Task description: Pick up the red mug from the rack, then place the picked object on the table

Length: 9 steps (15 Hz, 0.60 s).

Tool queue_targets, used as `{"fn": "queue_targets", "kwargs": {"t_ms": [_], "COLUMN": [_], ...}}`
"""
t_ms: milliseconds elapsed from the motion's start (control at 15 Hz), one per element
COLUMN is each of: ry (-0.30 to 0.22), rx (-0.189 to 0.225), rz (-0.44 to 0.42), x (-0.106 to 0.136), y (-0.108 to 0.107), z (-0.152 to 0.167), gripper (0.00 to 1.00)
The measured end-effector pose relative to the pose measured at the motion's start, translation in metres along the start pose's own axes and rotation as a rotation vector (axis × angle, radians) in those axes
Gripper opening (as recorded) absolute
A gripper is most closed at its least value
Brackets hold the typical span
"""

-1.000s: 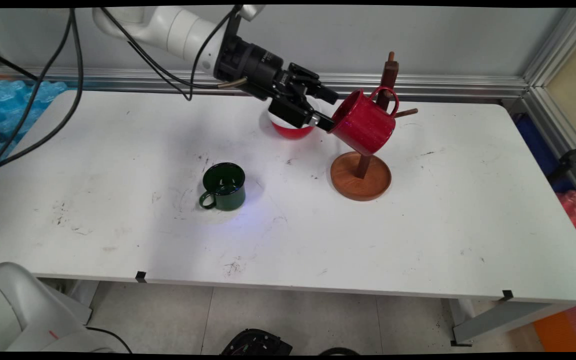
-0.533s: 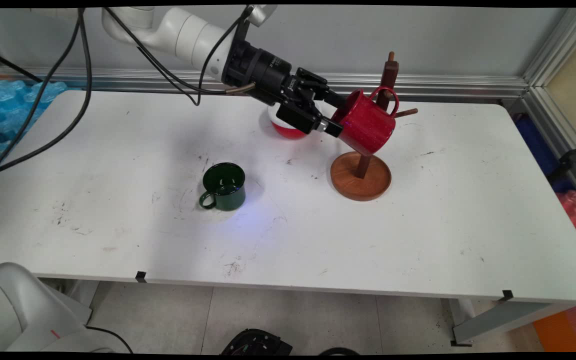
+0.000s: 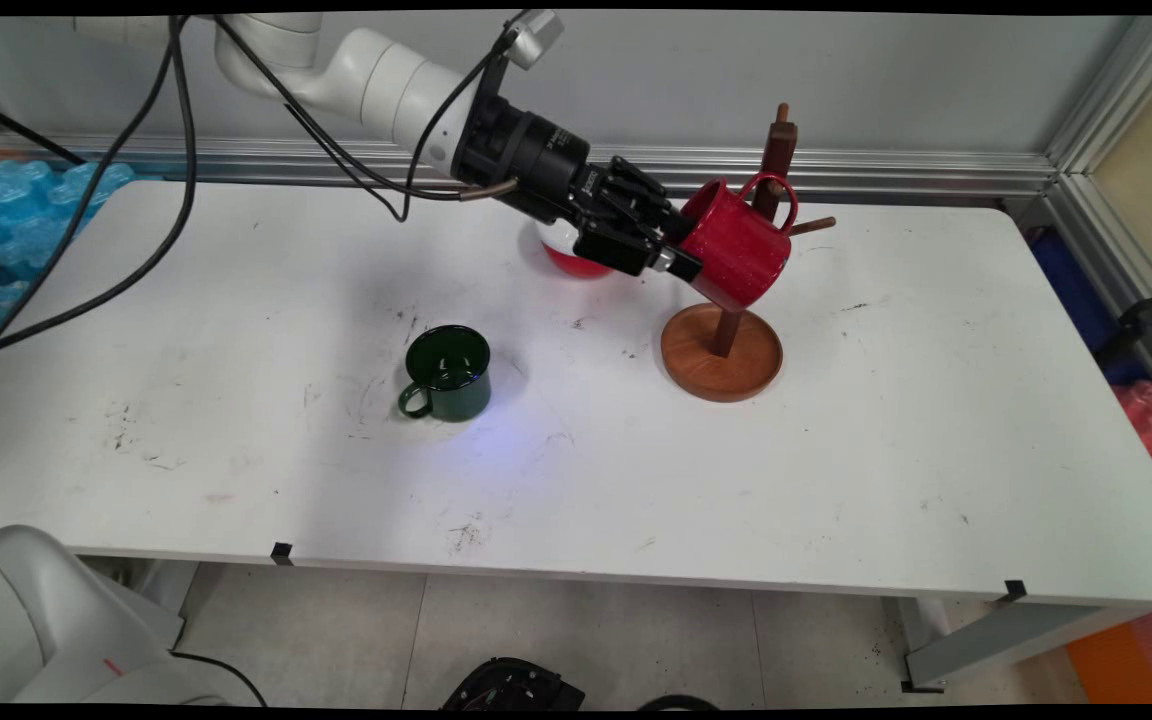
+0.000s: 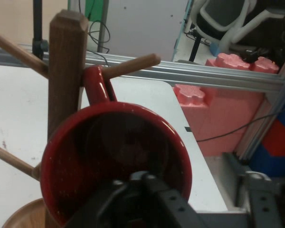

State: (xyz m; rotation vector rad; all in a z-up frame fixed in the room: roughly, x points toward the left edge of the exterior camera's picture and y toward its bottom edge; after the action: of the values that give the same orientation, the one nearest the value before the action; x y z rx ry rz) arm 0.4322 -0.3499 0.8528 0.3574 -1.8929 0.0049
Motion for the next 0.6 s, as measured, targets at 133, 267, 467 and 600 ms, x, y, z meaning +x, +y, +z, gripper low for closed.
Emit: {"fn": "queue_targets", "kwargs": {"t_ms": [133,267,467,600], "ry": [-0.004,-0.007,-0.011,-0.012], "rx": [-0.002,-0.004,-0.007,-0.009], "rz": [-0.001,-0.002,-0.004,-0.005], "x": [-0.0011,-0.0019,-0.0029,-0.0032], "y": [0.0001,0.0002,0.001,0.0014], "z": [0.0014,0.0025,0.0035,0.0042], "gripper": [0.0,0.0,0.0,0.0]}}
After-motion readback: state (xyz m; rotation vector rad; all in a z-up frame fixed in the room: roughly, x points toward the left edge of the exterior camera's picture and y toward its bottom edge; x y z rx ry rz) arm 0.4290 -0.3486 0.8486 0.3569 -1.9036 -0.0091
